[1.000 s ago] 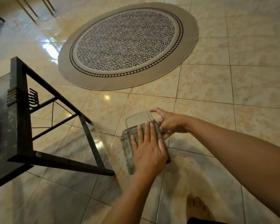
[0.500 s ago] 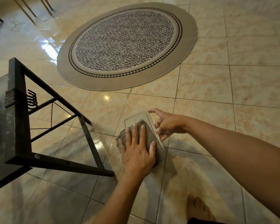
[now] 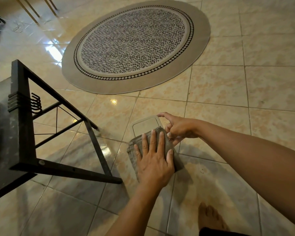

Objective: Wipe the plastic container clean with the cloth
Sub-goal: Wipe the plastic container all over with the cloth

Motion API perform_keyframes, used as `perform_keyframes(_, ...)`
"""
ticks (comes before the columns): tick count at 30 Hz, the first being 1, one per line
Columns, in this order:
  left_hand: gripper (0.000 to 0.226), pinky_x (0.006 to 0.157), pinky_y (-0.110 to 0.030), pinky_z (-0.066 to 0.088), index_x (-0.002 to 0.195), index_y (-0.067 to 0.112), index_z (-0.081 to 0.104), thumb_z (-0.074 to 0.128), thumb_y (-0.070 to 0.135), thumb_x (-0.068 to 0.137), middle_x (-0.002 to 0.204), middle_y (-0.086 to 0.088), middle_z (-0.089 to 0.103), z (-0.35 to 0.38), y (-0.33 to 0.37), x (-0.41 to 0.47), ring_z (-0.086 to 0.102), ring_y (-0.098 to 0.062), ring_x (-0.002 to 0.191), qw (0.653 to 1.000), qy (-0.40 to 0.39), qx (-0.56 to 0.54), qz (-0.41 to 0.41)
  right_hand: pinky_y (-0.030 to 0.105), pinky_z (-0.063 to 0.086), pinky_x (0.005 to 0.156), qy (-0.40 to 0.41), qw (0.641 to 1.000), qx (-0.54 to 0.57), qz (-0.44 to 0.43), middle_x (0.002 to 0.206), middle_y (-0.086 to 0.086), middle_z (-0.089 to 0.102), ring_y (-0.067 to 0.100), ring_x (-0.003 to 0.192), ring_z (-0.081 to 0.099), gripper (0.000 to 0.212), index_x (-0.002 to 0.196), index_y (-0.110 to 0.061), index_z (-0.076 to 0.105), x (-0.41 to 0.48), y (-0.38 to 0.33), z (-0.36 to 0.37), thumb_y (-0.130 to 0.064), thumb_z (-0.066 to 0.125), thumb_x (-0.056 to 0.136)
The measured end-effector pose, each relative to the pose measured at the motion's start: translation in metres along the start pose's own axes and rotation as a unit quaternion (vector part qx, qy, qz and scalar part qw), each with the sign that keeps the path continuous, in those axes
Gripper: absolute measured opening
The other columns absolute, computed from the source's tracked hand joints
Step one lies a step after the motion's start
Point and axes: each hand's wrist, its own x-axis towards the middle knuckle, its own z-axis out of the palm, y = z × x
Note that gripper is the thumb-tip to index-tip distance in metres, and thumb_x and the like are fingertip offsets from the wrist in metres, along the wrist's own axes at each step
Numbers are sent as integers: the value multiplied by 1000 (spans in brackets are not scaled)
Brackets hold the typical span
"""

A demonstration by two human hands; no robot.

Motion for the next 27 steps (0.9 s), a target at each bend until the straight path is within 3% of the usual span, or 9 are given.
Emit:
perform_keyframes(5, 64, 120, -53, -15, 153, 35, -24, 7, 52, 99, 161, 5, -32, -1, -34, 22, -37, -18, 144, 999, 11, -11, -30, 44, 62, 72, 3, 1000, 14, -4, 83, 9, 54, 18, 70, 64, 94, 153, -41, 17, -3, 0, 2, 16, 53, 89)
perform_keyframes(9, 63, 119, -51, -17, 153, 37, -21, 9, 49, 99, 160, 10, -32, 3, -25, 8, -37, -16, 144, 1000, 19, -9, 12, 48, 61, 78, -3, 1000, 13, -3, 83, 9, 53, 18, 69, 63, 95, 153, -42, 15, -3, -1, 1, 17, 53, 89)
perform_keyframes(12, 62, 119, -50, -18, 155, 35, -18, 12, 47, 102, 161, 9, -29, 1, -24, 30, -33, -18, 146, 999, 34, 14, 31, 45, 62, 76, -4, 1000, 12, -4, 81, 8, 54, 16, 66, 63, 97, 153, -43, 14, -3, -1, 2, 18, 52, 88)
perform_keyframes(17, 62, 121, -52, -11, 154, 33, -22, 9, 47, 102, 162, 6, -30, -3, -39, 33, -35, -18, 145, 999, 28, -14, -16, 43, 62, 73, -1, 1000, 25, -3, 84, 9, 57, 18, 70, 66, 94, 154, -41, 16, -3, -1, 3, 16, 54, 89)
perform_keyframes(22, 61, 120, -50, -16, 155, 31, -18, 13, 45, 104, 161, 5, -29, -5, -13, 30, -34, -21, 145, 1000, 20, 4, 21, 41, 62, 71, -6, 1000, 18, -5, 80, 9, 56, 14, 63, 64, 96, 153, -41, 13, -3, -3, 2, 19, 49, 88)
perform_keyframes(27, 64, 120, -48, -17, 156, 33, -17, 12, 51, 101, 162, 6, -28, -12, -40, 39, -34, -17, 146, 999, 37, -26, 26, 44, 62, 75, 0, 1000, 24, -3, 85, 11, 60, 18, 70, 67, 92, 154, -39, 15, -4, -1, 3, 16, 52, 89)
